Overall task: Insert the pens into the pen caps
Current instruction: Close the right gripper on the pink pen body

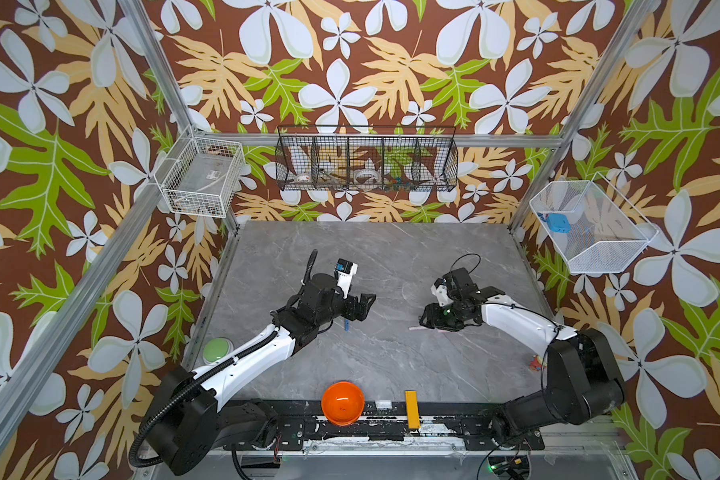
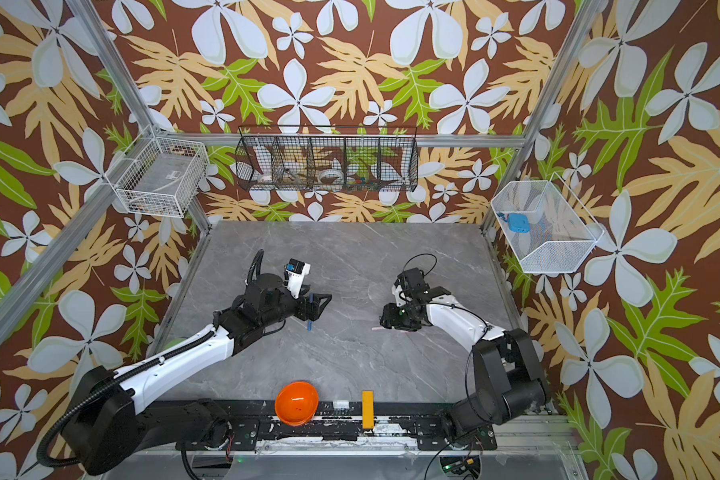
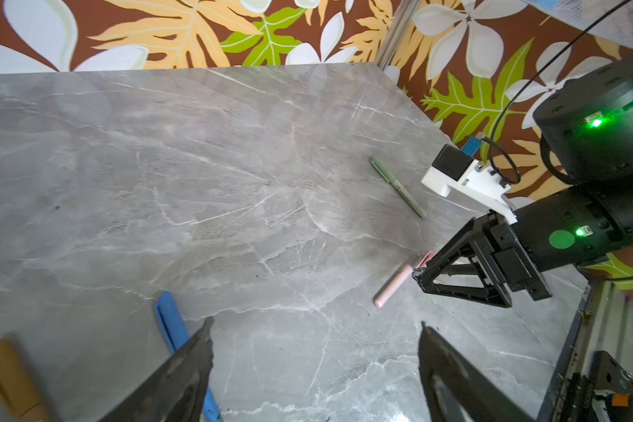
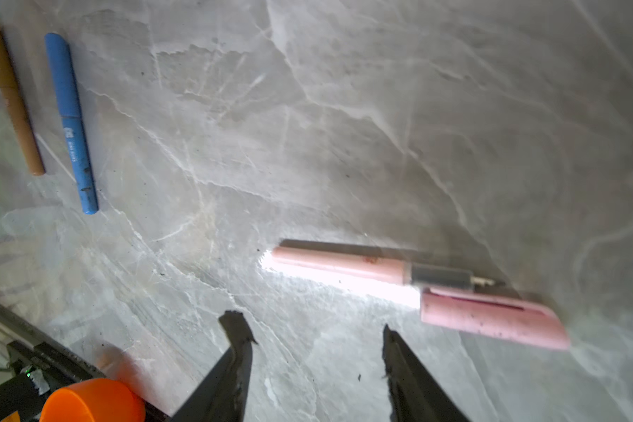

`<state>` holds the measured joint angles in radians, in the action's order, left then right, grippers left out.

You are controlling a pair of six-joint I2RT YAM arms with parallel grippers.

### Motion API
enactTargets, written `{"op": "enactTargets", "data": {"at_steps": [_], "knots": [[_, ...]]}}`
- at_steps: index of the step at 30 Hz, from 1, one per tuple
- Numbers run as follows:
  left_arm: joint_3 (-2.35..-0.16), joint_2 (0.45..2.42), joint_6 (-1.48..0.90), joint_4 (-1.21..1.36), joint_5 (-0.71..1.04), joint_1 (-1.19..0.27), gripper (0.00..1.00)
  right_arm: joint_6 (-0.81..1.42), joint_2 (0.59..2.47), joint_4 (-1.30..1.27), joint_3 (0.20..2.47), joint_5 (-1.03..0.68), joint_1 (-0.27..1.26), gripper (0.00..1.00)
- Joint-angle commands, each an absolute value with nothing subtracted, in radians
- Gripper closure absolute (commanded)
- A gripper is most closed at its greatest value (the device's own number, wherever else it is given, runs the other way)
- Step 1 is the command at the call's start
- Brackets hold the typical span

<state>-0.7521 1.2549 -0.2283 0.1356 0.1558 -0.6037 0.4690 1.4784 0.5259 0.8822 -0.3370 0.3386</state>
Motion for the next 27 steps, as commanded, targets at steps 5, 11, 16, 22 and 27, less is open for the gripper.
{"op": "enactTargets", "data": {"at_steps": [5, 11, 16, 22, 27], "knots": [[-0.767, 1.336, -0.138, 0.237, 0.232, -0.649, 0.1, 0.58, 1.477, 0.429, 0.832, -0.305, 0.343, 0.39], [-0.795, 1.405, -0.137, 0.269, 0.27, -0.65, 0.11, 0.594, 1.53, 0.355, 0.824, -0.325, 0.345, 0.38], [-0.786, 1.375, -0.124, 0.255, 0.241, -0.65, 0.1, 0.587, 1.559, 0.365, 0.822, -0.305, 0.344, 0.38], [-0.772, 1.363, -0.13, 0.239, 0.245, -0.65, 0.09, 0.556, 1.612, 0.391, 0.858, -0.243, 0.327, 0.37], [-0.745, 1.336, -0.129, 0.236, 0.23, -0.65, 0.09, 0.517, 1.652, 0.428, 0.881, -0.171, 0.315, 0.37]]}}
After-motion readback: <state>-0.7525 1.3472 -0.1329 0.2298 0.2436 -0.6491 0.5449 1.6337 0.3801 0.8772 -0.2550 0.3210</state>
